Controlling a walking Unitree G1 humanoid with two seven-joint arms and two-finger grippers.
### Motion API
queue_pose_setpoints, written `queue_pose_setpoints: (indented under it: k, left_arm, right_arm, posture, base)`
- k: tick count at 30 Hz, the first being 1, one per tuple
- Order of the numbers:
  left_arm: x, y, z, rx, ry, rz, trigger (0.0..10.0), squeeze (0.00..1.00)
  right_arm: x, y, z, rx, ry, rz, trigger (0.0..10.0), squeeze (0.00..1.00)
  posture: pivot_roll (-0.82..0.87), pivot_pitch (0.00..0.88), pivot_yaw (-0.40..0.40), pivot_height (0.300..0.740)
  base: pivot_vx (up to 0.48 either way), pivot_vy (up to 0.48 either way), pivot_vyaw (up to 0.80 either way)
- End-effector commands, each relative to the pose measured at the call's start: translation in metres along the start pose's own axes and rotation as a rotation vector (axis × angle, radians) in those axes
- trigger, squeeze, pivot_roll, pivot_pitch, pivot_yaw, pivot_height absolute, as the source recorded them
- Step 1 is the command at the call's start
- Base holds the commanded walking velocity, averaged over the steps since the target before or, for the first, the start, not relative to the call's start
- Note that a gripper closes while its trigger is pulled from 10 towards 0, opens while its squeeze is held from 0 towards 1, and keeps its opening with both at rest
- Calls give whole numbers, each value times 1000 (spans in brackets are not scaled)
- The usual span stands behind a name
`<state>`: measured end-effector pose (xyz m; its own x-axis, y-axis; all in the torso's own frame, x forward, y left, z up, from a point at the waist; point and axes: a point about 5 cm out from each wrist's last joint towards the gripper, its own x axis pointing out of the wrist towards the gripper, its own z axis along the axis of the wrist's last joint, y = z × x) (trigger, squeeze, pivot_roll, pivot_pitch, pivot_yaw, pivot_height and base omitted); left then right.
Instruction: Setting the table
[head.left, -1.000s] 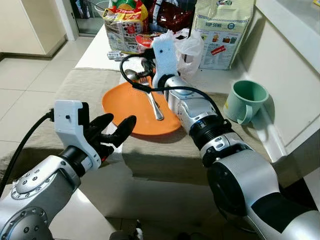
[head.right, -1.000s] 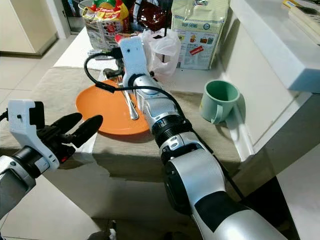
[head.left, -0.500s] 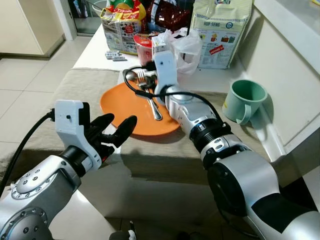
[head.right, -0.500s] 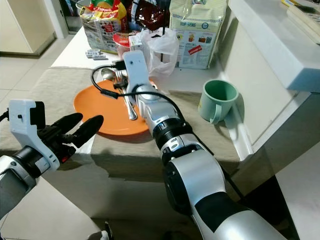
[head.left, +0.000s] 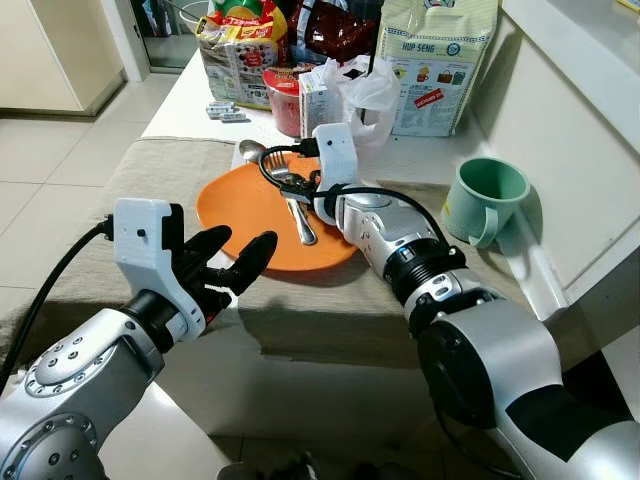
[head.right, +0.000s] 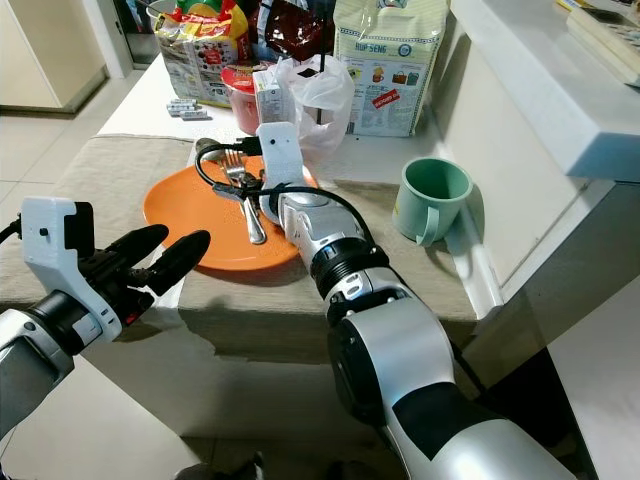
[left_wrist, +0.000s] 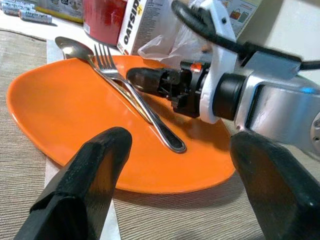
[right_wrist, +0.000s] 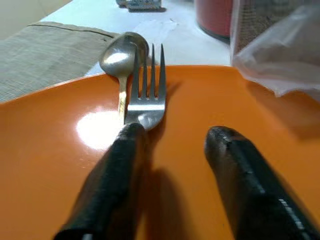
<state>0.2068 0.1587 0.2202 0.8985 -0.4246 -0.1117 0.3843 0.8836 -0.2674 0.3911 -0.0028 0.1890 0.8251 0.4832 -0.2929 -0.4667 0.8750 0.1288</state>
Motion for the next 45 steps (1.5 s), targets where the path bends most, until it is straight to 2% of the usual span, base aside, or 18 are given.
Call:
queue_pose_setpoints:
  k: [1,5,11,12,13,27,31,38,39,40,45]
  left_arm:
    - [2,-2,0,2,2,-17,10000,0]
    - [4,-2,-1,0,1,-25,10000,0]
    - [5,-3,-1,-1,-1,-30,10000,0]
    - [5,-3,-1,-1,-1,-30,10000,0]
    - [5,-3,-1,-1,-1,-31,10000,0]
    - [5,-5,-2,-2,0,-37,10000,0]
    - [4,-6,-3,-2,2,-33,10000,0]
    - [1,-6,-4,-3,6,-27,10000,0]
    - [1,-6,-5,-4,8,-26,10000,0]
    - [1,-6,-5,-4,8,-26,10000,0]
    - [0,-6,-6,-12,14,-22,10000,0]
  right_arm:
    - [-1,1,9,-24,3,18,10000,1000]
    - [-3,-1,27,-50,-33,39,10000,1000]
    - [-3,2,29,-69,-32,42,10000,1000]
    - [-2,4,28,-67,-28,54,10000,894]
    - [-2,6,26,-68,-21,60,10000,0]
    - [1,11,-3,-8,102,86,10000,0]
    - [1,6,-16,-33,132,41,10000,0]
    - [1,4,-21,-48,134,24,10000,0]
    - [1,4,-23,-48,137,18,3569,0]
    - [1,3,-23,-45,136,11,0,0]
    - [2,6,-27,-12,151,15,0,0]
  posture:
    - [196,46,-13,740]
    - [192,38,-18,740]
    - [191,35,-20,740]
    - [192,36,-18,740]
    - [192,36,-18,740]
    - [195,50,-20,740]
    - [199,59,-19,740]
    - [205,72,-17,740]
    - [205,74,-17,740]
    - [206,77,-17,740]
    - [208,86,-12,740]
  base:
    - [0,0,0]
    - [0,0,0]
    - [0,0,0]
    - [0,0,0]
    - [0,0,0]
    - [0,0,0]
    - [0,0,0]
    - [0,0,0]
    - [0,0,0]
    - [0,0,0]
    - [0,0,0]
